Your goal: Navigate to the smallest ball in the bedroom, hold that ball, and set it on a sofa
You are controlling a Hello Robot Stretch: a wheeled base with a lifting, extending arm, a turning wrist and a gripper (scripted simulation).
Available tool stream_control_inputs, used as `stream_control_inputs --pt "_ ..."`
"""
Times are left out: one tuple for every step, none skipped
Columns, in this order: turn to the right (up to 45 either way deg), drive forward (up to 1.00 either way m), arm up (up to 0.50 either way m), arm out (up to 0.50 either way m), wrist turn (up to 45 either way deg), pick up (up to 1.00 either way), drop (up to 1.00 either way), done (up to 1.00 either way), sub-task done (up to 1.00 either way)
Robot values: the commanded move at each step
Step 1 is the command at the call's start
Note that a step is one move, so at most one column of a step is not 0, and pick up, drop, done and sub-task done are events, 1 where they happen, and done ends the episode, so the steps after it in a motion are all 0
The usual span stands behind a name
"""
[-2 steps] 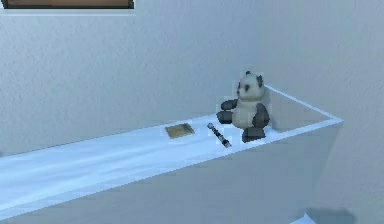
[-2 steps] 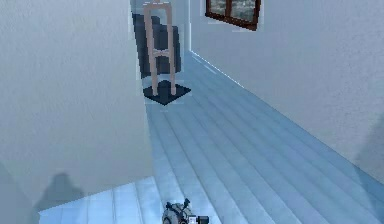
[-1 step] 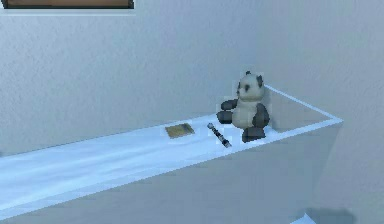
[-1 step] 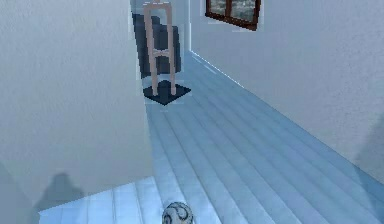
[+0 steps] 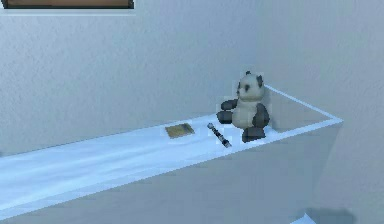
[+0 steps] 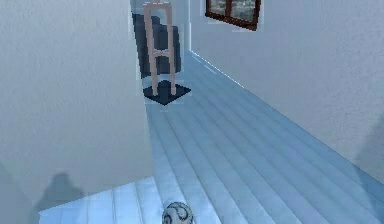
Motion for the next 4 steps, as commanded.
stream_control_inputs --pt "0.0 0.0 0.1 0.0 0.0 0.0 0.0 0.0 0.0" --pt "0.0 0.0 0.5 0.0 0.0 0.0 0.0 0.0 0.0" --pt "0.0 0.0 0.4 0.0 0.0 0.0 0.0 0.0 0.0" --pt "0.0 0.0 0.0 0.0 -45.0 0.0 0.0 0.0 0.0"
